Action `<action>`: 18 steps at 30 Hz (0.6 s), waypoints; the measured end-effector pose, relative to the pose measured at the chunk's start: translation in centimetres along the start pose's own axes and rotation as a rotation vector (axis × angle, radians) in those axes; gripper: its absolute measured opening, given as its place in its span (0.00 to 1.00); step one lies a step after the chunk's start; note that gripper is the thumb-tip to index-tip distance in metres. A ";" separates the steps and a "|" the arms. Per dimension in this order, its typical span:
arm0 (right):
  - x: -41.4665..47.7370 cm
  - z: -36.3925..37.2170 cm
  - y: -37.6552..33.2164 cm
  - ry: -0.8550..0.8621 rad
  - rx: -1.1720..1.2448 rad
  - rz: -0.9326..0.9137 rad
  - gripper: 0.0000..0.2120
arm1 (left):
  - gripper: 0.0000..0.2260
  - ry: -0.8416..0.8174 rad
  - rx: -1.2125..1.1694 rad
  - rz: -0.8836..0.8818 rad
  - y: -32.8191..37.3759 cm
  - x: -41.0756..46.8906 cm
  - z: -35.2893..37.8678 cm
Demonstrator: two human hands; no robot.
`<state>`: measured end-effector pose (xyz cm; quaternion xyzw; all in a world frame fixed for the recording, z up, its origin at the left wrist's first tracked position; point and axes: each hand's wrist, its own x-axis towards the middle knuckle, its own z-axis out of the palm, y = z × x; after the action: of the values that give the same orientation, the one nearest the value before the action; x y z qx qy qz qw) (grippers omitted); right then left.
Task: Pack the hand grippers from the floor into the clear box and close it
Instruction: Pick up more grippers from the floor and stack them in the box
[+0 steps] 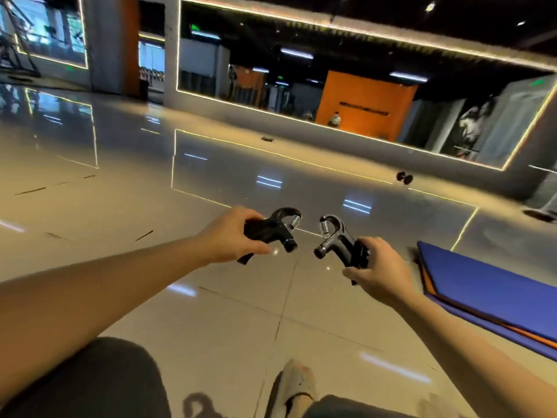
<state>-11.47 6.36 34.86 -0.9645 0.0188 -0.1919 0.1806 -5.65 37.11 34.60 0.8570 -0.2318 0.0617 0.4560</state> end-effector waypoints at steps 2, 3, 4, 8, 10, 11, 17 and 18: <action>-2.5 -4.3 1.6 0.001 -0.025 0.011 0.19 | 0.24 -0.031 0.023 0.038 3.5 -0.1 2.1; -3.4 -5.8 2.3 -0.003 -0.036 0.011 0.18 | 0.25 -0.030 0.046 0.056 4.7 -0.1 3.0; -4.7 -7.8 3.3 0.000 -0.057 0.019 0.17 | 0.25 -0.038 0.063 0.084 6.4 0.0 4.3; -9.4 -13.7 7.8 0.007 -0.129 0.103 0.17 | 0.25 -0.096 0.117 0.182 11.9 -0.2 9.6; -11.8 -15.6 10.4 0.014 -0.153 0.161 0.18 | 0.24 -0.147 0.094 0.206 14.2 -0.3 12.5; -13.0 -16.3 11.7 0.021 -0.174 0.191 0.18 | 0.23 -0.176 0.078 0.215 15.3 -0.3 14.0; -17.3 -18.5 18.9 0.023 -0.192 0.362 0.17 | 0.19 -0.288 0.074 0.268 21.6 -0.8 22.5; -17.5 -18.6 19.9 0.026 -0.181 0.377 0.17 | 0.19 -0.299 0.087 0.283 22.3 -0.8 23.6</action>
<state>-34.06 -16.74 37.40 -0.9536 0.2186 -0.1647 0.1258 -18.93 7.66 37.56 0.8344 -0.4122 0.0075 0.3659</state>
